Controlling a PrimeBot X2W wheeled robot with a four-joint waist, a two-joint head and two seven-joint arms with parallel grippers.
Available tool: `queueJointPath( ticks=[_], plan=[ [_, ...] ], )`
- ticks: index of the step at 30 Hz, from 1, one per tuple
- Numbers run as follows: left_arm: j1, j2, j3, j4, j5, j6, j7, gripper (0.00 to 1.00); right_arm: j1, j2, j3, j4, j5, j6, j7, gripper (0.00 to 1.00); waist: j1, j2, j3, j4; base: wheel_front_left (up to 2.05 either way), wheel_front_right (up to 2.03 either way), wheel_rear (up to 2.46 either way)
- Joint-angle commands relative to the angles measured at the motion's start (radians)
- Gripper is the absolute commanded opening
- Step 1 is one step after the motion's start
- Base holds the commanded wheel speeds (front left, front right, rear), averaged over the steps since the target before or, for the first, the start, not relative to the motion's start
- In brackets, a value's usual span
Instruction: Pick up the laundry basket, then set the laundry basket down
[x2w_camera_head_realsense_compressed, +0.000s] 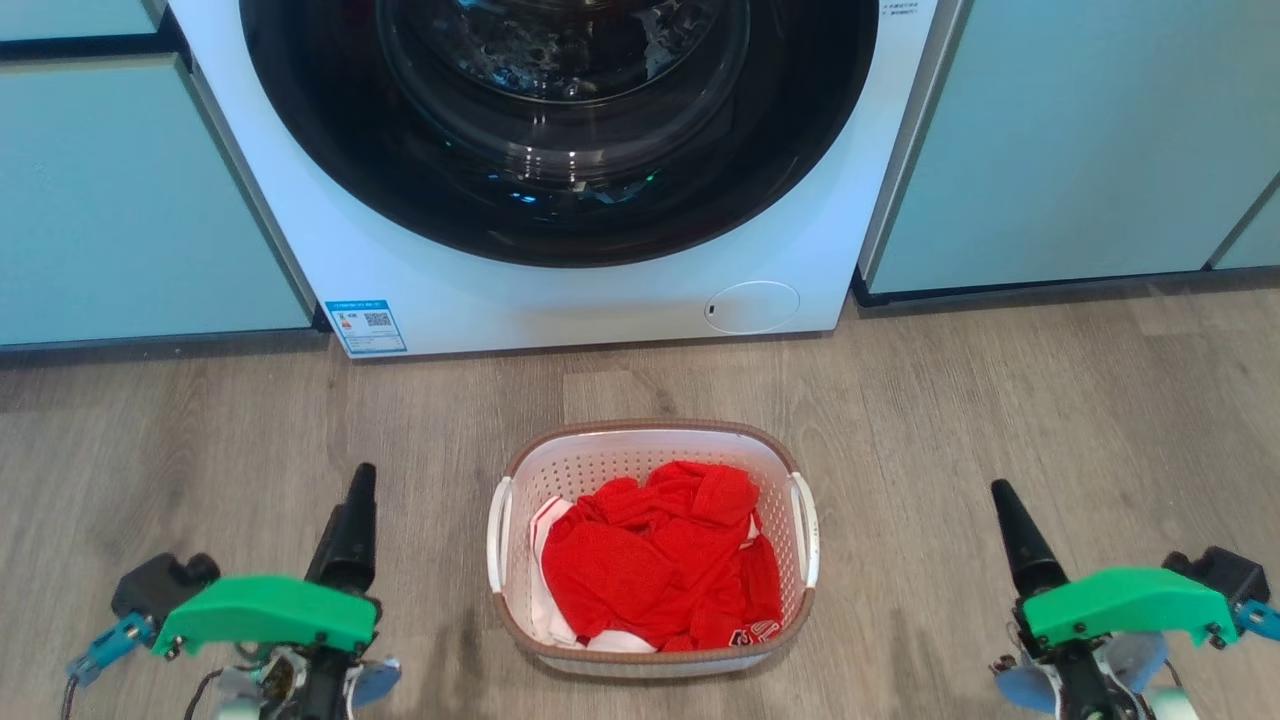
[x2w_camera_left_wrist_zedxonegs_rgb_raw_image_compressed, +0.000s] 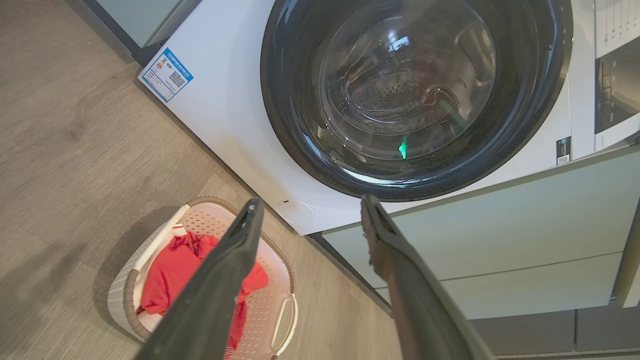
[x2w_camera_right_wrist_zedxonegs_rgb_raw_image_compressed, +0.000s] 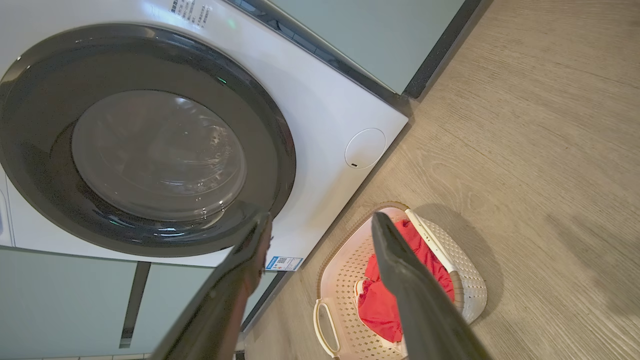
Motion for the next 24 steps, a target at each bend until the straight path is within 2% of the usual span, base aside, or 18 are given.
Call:
queueJointPath(
  ticks=[1,19,24],
  plan=[
    [-0.052,0.011,0.009,-0.044,0.018,0.002,-0.009,1.0,-0.05,-0.01,0.012,-0.039,-0.018,0.002,-0.012,1.0,0.0,0.0,0.0,0.0,0.0,0.0,0.0],
    [-0.042,0.054,-0.065,-0.082,0.294,0.104,-0.066,1.0,-0.054,-0.012,0.081,-0.053,-0.277,0.003,-0.068,1.0,0.0,0.0,0.004,-0.003,0.0,0.0,0.0],
    [-0.038,0.064,-0.079,-0.088,0.34,0.126,-0.078,1.0,-0.055,-0.012,0.095,-0.055,-0.327,0.003,-0.08,1.0,0.0,0.0,0.004,-0.004,0.0,0.0,0.0]
  ],
)
